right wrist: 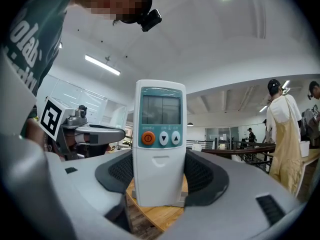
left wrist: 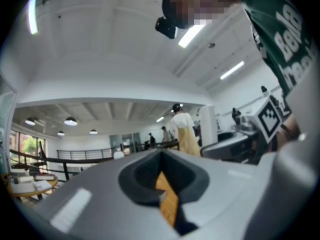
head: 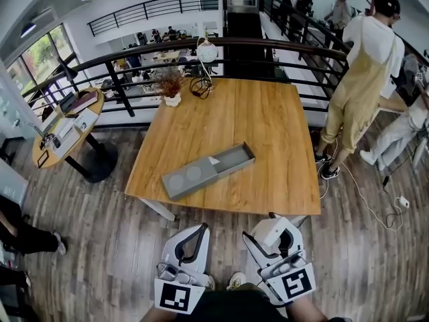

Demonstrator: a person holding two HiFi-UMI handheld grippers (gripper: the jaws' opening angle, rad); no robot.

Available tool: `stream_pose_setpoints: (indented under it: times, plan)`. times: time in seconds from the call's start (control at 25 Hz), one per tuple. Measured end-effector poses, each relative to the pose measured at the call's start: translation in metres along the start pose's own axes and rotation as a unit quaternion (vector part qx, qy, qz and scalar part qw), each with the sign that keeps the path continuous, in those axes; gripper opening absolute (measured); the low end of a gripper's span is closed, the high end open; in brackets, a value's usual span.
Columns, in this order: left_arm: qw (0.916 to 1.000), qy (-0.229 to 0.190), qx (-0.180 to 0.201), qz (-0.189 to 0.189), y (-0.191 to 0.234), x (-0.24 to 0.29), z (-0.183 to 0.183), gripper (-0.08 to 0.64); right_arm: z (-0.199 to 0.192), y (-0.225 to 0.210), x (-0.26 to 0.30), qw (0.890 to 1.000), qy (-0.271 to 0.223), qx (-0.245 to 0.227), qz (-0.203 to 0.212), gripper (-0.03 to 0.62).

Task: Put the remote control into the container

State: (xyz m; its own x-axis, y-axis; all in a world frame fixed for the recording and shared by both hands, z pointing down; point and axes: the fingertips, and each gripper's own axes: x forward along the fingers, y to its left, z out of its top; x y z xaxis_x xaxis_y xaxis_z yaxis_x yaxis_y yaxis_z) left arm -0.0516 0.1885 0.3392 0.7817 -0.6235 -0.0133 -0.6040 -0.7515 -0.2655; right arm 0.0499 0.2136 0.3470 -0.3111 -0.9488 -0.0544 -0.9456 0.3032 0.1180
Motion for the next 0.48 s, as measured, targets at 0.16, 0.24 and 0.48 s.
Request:
stream_pose_setpoints:
  times: [0.16,0.24,0.48]
  plan:
    - [0.9998,0.006,0.012,0.013,-0.005,0.006,0.001,-0.006,-0.005,-0.006,-0.002,1.0,-0.002,0.003,0.018,0.301]
    - [0.9997,0.004,0.013,0.022,-0.003,0.009,0.003,-0.006,-0.008,-0.007,-0.001,1.0,-0.001,0.001,0.026,0.301]
    - [0.999,-0.01,0.013,0.041,0.016,0.025,0.004,-0.006,-0.016,-0.008,0.012,0.999,-0.004,0.0,0.042,0.301]
